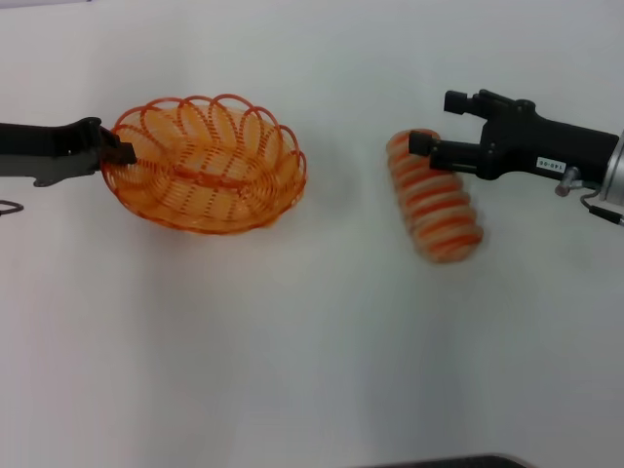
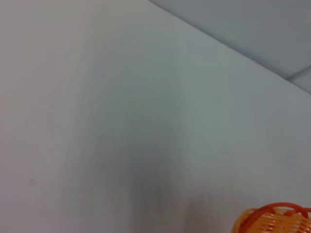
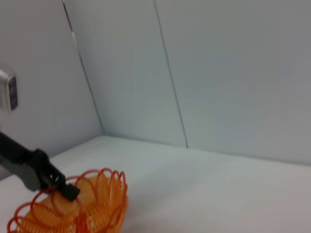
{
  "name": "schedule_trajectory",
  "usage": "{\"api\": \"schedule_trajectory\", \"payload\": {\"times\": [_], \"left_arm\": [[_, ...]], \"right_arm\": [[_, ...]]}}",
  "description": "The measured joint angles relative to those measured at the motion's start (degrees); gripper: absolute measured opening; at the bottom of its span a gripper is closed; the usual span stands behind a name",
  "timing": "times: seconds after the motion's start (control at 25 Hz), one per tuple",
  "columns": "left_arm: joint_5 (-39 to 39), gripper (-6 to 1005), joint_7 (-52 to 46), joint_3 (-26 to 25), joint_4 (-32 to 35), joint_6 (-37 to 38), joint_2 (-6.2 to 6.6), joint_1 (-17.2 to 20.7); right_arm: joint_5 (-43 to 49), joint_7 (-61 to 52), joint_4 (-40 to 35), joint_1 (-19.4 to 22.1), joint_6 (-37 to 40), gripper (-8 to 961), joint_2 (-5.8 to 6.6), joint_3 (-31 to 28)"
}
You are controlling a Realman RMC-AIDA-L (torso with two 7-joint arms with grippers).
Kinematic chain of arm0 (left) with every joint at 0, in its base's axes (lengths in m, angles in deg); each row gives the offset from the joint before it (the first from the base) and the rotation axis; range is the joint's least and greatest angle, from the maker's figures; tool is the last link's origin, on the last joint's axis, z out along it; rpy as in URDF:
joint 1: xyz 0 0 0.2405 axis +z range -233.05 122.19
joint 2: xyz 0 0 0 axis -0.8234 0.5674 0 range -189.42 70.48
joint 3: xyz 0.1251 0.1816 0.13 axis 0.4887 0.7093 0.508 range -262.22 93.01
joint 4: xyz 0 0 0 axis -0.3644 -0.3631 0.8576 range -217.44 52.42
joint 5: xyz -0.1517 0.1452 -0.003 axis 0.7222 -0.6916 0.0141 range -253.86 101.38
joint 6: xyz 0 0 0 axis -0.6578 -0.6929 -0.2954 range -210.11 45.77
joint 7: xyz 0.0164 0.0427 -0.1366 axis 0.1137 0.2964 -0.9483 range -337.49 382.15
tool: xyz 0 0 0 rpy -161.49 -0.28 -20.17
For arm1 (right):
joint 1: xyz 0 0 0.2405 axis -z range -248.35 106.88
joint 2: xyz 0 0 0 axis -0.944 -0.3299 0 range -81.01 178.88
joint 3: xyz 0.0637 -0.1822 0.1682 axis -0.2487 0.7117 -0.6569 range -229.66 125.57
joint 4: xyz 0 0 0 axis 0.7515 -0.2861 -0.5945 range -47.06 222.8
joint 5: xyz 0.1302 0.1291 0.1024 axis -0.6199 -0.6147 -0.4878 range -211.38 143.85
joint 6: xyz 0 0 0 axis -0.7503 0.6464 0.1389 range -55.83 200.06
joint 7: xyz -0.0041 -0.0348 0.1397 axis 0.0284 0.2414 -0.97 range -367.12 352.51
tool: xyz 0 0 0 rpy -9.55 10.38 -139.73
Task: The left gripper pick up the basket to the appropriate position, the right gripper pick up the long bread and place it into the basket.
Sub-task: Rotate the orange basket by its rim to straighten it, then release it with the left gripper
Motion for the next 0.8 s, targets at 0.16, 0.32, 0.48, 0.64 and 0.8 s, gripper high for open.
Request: {"api": "schedule_trajectory", "payload": {"times": [0.16,0.32,0.48,0.64,0.8], "left_arm": [[2.9,90,-0.3,0.9,-0.9,-2.4,-0.05,1.8],[7.7,90,-0.6,2.4,-1.4,-5.8,-0.08,4.4],[9.0,89,-1.5,5.6,-1.7,-9.3,-0.12,6.2],[10.0,89,-2.2,8.6,-2.3,-12.3,-0.13,7.0],[11.2,89,-2.6,10.6,-2.9,-14.7,-0.13,7.5]], "right_arm": [[-2.7,2.1,1.4,0.1,-0.3,922,-0.05,0.0],[-3.2,3.2,2.0,-0.3,-1.2,922,-0.14,0.0],[-3.3,3.6,2.4,-0.6,-1.6,921,-0.17,0.0],[-3.4,4.7,2.8,-0.7,-2.1,920,-0.18,0.3],[-3.4,4.8,3.1,-0.9,-2.7,920,-0.19,0.4]]}}
